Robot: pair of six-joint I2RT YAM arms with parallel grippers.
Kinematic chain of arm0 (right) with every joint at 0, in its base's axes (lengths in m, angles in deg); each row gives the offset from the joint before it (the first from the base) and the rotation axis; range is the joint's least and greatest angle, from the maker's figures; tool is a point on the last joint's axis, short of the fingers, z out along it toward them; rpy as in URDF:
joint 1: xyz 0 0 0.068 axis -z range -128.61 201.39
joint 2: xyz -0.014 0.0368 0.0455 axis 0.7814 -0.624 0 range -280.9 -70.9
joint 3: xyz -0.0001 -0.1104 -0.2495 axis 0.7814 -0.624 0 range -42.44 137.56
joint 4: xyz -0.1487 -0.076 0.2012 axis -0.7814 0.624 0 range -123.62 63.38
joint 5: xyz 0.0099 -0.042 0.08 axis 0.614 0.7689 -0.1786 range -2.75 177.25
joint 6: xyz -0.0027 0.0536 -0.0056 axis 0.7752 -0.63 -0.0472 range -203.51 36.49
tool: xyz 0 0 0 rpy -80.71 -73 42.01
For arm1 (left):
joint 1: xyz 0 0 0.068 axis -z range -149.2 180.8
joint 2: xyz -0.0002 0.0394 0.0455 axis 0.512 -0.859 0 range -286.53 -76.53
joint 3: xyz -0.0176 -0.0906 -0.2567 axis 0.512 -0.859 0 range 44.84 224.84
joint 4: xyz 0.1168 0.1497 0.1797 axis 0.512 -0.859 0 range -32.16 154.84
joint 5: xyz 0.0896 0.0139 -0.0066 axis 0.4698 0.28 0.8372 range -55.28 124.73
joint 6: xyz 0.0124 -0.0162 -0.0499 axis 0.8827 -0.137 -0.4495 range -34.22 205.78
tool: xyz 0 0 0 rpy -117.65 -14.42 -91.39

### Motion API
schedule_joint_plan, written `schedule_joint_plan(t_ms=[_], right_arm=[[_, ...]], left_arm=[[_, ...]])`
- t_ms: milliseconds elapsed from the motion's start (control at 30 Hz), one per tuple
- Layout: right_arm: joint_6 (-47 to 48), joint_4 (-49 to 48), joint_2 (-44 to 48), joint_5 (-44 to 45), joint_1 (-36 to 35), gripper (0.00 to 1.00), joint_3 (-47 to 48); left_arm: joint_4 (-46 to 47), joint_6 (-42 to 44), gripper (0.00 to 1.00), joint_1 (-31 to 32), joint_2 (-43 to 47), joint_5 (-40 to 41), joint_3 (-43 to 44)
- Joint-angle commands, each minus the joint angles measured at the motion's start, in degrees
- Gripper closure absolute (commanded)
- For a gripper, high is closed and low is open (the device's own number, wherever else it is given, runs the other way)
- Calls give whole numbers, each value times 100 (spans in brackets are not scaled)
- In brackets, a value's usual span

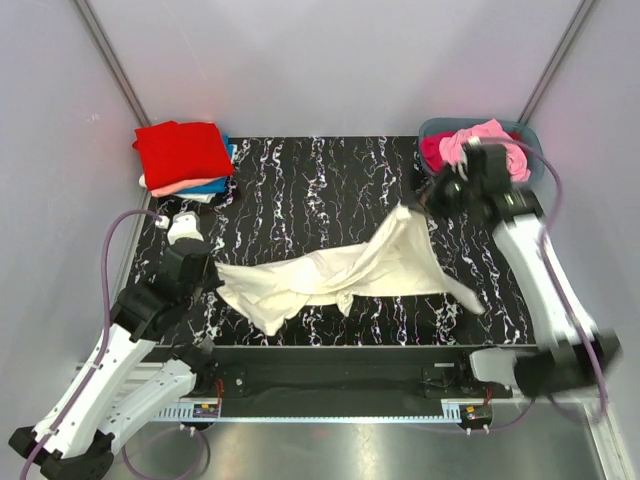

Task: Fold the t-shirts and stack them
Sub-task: Flatten the tshirt out

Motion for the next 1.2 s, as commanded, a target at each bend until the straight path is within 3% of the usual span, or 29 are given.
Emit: schedule_joint_plan(t_ms=[0,33,67,167,233,367,533,767,1167], right_arm=[[131,85,-2458,-247,462,81,1157],[149,225,-3281,-90,585,69,1500],[210,279,-3602,-28,691,33,2043],[553,832,-4194,622,701,1,2828],[738,921,-4064,929,701,0,2840],[931,632,-3282,1019,701,0,1991],[826,-528,-2472,159,648,11,740],[879,-933,-3270,-36,279,30,651],[870,-986,-4686,-71,86,37,1450]], left_arm=[[306,83,96,-62,16,-8,-24],[314,83,96,-62,-2,-34,-33],[323,91,96,-71,7,-52,-33],[314,92,96,-71,-28,-52,-33],[314,74,96,-71,-28,-52,-33],[332,91,97,-79,-28,-60,-42],[367,109,97,-123,-63,-122,-51],[358,118,97,-141,-28,-131,-51],[393,144,97,-176,-19,-175,-59]])
